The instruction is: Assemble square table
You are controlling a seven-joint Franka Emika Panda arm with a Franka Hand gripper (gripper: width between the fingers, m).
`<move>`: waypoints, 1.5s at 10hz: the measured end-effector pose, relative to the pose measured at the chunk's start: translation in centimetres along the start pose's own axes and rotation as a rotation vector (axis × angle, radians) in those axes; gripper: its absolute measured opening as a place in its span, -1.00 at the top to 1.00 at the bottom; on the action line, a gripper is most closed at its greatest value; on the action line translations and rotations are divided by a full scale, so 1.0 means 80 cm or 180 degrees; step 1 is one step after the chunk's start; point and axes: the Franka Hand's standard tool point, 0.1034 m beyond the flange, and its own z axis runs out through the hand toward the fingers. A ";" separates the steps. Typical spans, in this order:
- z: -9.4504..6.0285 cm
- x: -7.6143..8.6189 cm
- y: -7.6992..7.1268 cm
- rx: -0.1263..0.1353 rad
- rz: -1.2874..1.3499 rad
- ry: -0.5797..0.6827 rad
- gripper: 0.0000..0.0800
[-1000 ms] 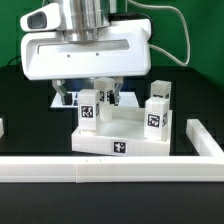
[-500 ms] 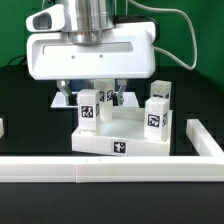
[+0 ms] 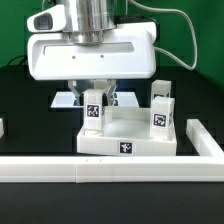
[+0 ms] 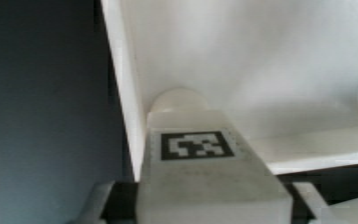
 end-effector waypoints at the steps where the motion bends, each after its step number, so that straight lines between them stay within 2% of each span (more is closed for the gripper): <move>1: 0.000 0.000 0.000 0.0000 0.0000 0.0000 0.27; 5: 0.000 0.000 -0.001 0.0015 0.0226 -0.0002 0.27; 10: 0.004 -0.006 -0.017 0.0138 0.1963 -0.0060 0.27; 15: 0.008 -0.009 -0.032 0.0122 0.3189 -0.0114 0.27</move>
Offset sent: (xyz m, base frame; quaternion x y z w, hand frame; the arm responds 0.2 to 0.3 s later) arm 0.0000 0.0000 0.0000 0.0000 0.0000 0.0000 1.0000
